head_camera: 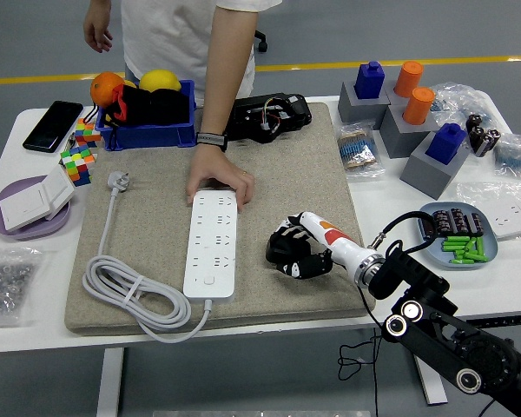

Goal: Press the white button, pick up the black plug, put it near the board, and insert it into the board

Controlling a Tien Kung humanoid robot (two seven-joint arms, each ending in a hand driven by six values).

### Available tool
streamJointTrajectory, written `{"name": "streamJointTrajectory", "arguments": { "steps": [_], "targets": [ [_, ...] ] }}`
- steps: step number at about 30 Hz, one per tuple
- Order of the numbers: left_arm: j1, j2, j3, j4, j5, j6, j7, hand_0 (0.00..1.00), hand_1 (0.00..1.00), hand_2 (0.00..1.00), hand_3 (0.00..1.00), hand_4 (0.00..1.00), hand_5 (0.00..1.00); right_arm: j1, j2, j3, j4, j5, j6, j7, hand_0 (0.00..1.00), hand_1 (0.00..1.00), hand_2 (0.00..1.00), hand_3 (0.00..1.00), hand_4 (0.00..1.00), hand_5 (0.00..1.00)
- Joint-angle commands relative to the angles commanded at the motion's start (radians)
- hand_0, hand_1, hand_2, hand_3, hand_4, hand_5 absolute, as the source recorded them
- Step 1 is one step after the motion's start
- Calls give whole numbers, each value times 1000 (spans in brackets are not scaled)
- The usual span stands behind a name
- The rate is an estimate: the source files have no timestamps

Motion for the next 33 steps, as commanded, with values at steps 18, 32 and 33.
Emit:
{"name": "streamJointTrajectory", "arguments": {
  "steps": [18, 32, 33],
  "targets": [
    [2, 2, 6, 0, 2, -3, 2, 651, 645, 642, 685, 580, 30, -7, -4, 13, -1, 1, -16, 26, 412, 478, 587, 507, 854, 8],
    [5, 2, 7, 0, 5, -3, 2, 651, 646, 642, 685, 580, 29, -29, -13, 33, 17, 1, -10, 26, 547, 578, 623, 522, 851, 16],
    [4, 2, 9, 0, 2, -3, 2, 651, 646, 642, 685, 580, 29, -31, -14, 31, 18, -2, -8, 22, 547, 578, 623, 522, 851, 16]
  ]
}}
